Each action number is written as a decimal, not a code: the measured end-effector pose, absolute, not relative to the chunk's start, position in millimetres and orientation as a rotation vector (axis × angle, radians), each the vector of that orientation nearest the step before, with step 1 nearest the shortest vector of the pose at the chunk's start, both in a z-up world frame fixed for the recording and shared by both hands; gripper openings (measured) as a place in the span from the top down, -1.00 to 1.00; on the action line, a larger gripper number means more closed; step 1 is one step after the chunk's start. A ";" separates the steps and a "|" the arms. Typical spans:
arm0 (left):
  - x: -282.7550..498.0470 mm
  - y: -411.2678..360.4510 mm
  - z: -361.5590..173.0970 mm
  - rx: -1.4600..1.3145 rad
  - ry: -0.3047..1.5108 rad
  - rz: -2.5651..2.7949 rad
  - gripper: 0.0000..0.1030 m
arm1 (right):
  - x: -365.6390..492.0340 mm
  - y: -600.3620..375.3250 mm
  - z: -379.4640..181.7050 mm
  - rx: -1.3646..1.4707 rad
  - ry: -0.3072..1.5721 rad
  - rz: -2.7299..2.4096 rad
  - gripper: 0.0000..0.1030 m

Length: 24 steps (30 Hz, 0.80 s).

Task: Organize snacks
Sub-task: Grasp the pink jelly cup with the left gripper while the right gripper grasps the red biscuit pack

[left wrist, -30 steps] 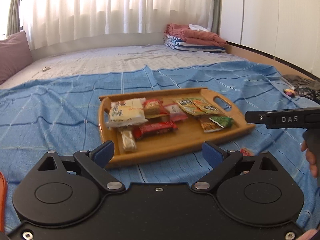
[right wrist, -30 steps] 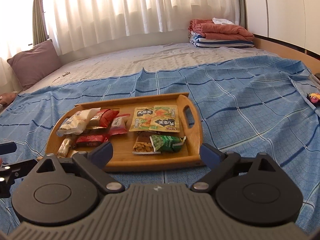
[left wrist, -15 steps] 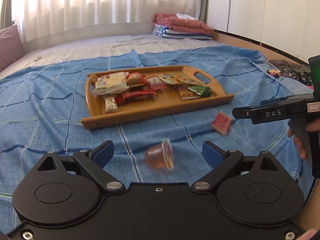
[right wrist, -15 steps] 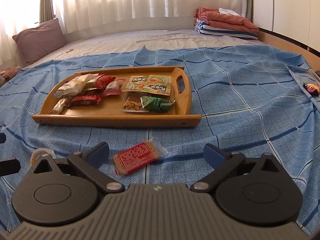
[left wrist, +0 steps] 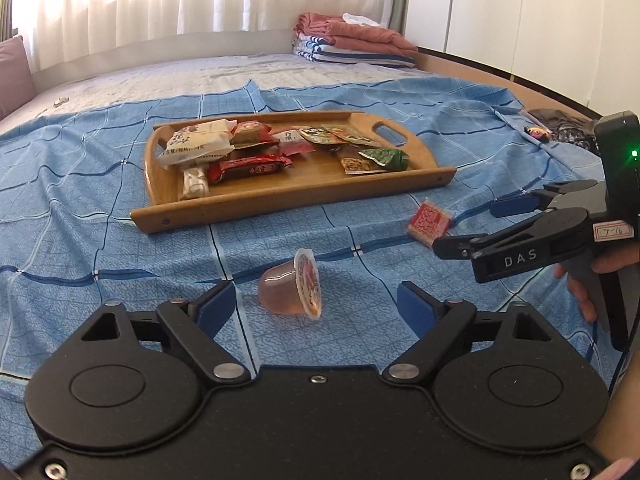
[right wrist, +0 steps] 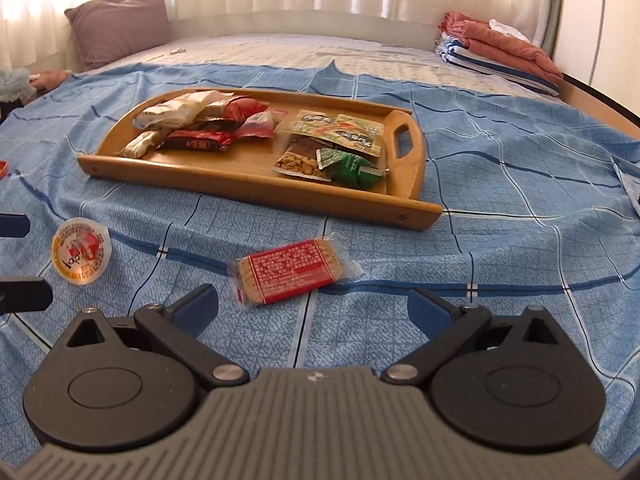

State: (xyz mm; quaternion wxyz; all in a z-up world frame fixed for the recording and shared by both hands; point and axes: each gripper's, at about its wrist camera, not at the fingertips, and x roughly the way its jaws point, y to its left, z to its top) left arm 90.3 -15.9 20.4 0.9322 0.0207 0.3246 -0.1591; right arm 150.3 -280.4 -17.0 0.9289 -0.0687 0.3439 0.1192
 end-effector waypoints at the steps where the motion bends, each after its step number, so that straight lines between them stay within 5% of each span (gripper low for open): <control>1: 92.7 -15.8 18.8 0.034 0.668 -0.326 -0.57 | 152.2 -279.5 -17.7 -0.148 0.706 0.253 -1.00; 11: 118.2 -13.4 1.7 -0.052 0.720 -0.296 -0.03 | 177.6 -267.9 -30.6 -0.213 0.731 0.332 -1.00; 14: 121.4 -12.9 -1.2 -0.059 0.725 -0.288 0.31 | 185.0 -268.5 -31.3 -0.183 0.745 0.340 -0.99; 24: 119.7 -13.1 -0.1 -0.055 0.716 -0.279 0.34 | 180.0 -263.6 -25.7 -0.132 0.743 0.380 -0.36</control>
